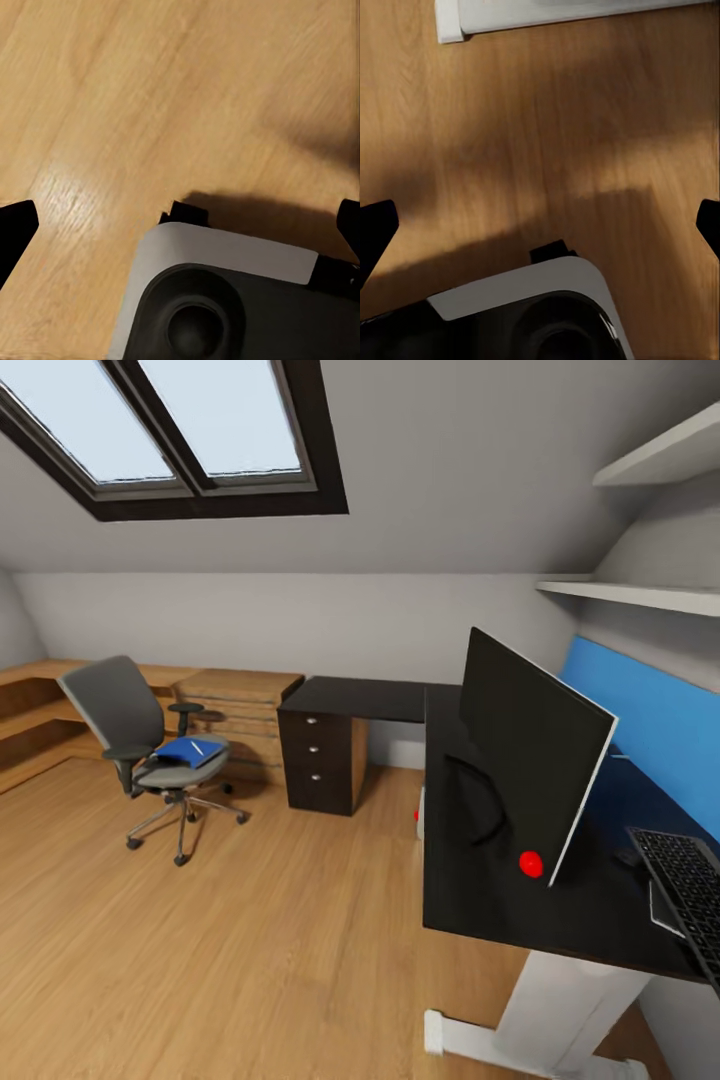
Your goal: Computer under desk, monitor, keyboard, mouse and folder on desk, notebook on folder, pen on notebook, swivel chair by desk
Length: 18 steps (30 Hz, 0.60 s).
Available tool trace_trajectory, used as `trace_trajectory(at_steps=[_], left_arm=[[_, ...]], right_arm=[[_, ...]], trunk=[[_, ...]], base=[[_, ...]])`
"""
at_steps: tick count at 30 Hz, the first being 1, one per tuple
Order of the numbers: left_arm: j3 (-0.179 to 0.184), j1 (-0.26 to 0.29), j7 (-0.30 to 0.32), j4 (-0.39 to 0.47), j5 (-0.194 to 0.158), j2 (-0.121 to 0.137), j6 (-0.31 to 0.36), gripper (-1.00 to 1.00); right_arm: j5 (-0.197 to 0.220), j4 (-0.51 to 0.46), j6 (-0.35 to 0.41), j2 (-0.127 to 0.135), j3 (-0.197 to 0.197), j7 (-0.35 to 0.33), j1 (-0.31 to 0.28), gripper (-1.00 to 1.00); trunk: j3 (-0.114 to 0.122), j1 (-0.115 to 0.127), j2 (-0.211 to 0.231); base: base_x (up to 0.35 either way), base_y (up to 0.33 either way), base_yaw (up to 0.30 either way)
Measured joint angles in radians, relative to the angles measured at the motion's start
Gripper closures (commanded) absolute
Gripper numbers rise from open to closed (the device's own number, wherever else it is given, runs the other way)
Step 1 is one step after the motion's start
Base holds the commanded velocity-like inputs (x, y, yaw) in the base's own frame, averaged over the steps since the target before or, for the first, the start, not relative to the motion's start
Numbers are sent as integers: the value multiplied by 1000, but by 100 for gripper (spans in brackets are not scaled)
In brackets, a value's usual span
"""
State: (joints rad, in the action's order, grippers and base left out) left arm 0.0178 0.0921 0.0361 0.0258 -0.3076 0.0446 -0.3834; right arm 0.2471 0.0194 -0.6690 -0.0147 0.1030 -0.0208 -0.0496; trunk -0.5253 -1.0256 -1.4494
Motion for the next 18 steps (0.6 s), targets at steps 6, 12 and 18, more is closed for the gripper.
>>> trace_trajectory(at_steps=[6, 12, 18], left_arm=[[0, 1, 0, 0, 0, 0, 0, -100], [0, 0, -1, 0, -1, 2, 1, -100], [0, 0, -2, 0, -2, 3, 1, -100]], right_arm=[[0, 0, -35, -2, 3, 0, 0, -100], [3, 0, -40, -5, 3, 0, 0, -100], [1, 0, -40, -3, 3, 0, 0, -100]], trunk=[[0, 0, 0], [0, 1, 0], [2, 1, 0]], base=[[-334, -17, 0], [-239, -1, -59], [-8, 0, -234]])
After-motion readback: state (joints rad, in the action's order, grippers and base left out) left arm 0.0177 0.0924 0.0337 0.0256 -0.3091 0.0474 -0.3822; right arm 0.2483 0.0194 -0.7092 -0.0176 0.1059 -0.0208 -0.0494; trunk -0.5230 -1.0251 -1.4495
